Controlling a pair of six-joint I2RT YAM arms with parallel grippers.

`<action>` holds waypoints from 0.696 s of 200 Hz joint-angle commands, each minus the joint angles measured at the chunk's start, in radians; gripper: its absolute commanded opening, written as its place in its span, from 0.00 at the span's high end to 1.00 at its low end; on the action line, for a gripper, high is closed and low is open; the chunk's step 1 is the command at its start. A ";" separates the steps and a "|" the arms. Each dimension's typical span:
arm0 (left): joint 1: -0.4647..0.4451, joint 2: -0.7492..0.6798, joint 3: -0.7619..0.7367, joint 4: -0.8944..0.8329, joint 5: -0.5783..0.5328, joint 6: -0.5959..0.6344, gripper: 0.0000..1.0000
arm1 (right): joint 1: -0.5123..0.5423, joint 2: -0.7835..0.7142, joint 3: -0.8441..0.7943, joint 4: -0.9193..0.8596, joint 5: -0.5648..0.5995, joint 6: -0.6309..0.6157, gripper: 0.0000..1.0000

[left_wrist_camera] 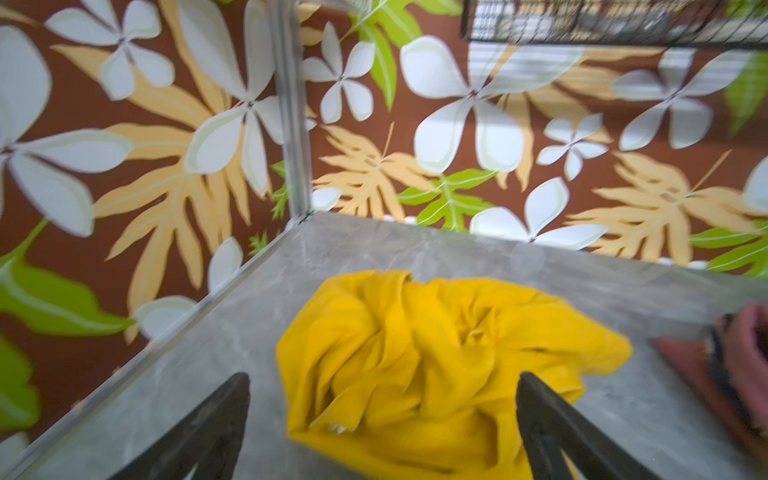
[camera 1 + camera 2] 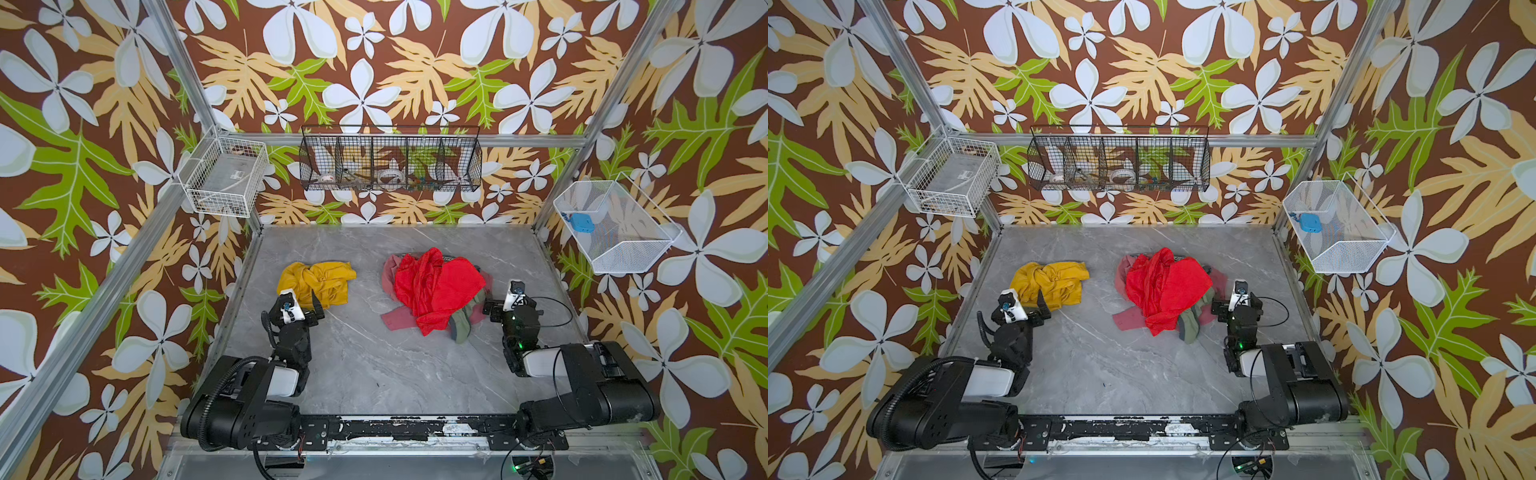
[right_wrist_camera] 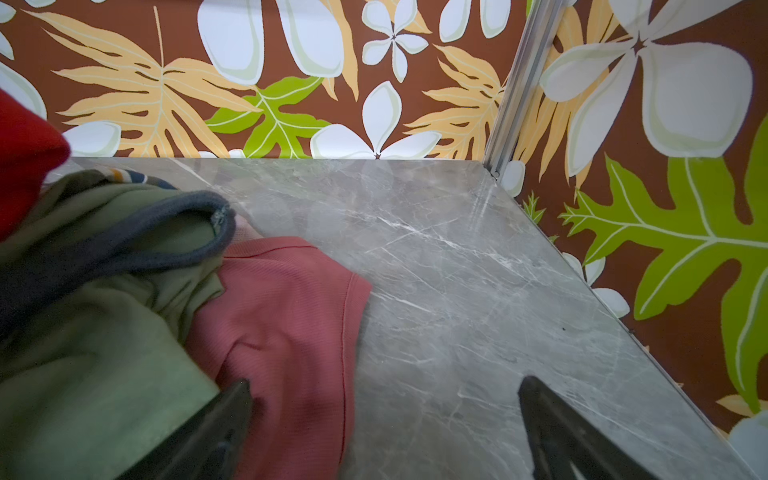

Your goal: Pick out a specific cloth from the pile

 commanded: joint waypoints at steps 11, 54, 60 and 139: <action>0.029 0.005 0.033 -0.065 0.037 -0.038 0.00 | 0.000 0.000 0.003 0.018 0.000 0.000 0.00; 0.029 0.004 0.028 -0.059 -0.027 -0.062 0.00 | 0.000 0.000 0.003 0.018 0.001 0.000 0.00; 0.029 0.004 0.027 -0.059 -0.027 -0.062 0.00 | 0.001 0.000 0.003 0.018 0.001 -0.001 0.00; 0.029 0.004 0.028 -0.059 -0.027 -0.062 0.00 | 0.000 0.000 0.003 0.018 0.001 0.000 0.00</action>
